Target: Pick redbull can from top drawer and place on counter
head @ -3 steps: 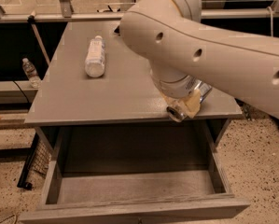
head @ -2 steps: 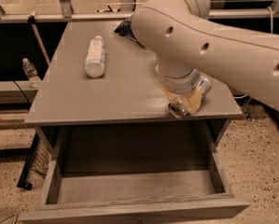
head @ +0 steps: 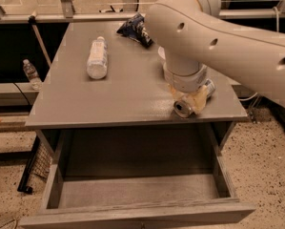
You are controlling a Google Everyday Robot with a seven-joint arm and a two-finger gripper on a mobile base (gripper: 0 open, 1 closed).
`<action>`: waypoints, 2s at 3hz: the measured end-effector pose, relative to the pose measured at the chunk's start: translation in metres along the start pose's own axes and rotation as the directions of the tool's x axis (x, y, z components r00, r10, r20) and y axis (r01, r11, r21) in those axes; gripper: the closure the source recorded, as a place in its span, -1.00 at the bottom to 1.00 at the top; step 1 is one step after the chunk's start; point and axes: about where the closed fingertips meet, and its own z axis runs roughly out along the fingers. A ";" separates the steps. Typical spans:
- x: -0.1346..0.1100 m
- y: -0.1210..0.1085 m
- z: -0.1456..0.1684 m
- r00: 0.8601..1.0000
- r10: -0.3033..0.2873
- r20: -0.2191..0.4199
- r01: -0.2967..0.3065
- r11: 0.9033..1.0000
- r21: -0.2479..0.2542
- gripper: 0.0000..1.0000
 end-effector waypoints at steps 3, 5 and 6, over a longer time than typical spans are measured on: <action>0.000 -0.001 0.002 1.000 -0.001 -0.001 0.001 1.000 0.004 -1.00; 0.027 0.005 -0.016 0.998 0.037 -0.043 -0.036 0.999 0.008 -1.00; 0.064 0.011 -0.043 0.991 0.085 -0.107 -0.083 0.996 0.026 -1.00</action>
Offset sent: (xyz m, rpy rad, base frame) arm 0.0003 0.0000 -0.0005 0.0007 -0.0009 0.0006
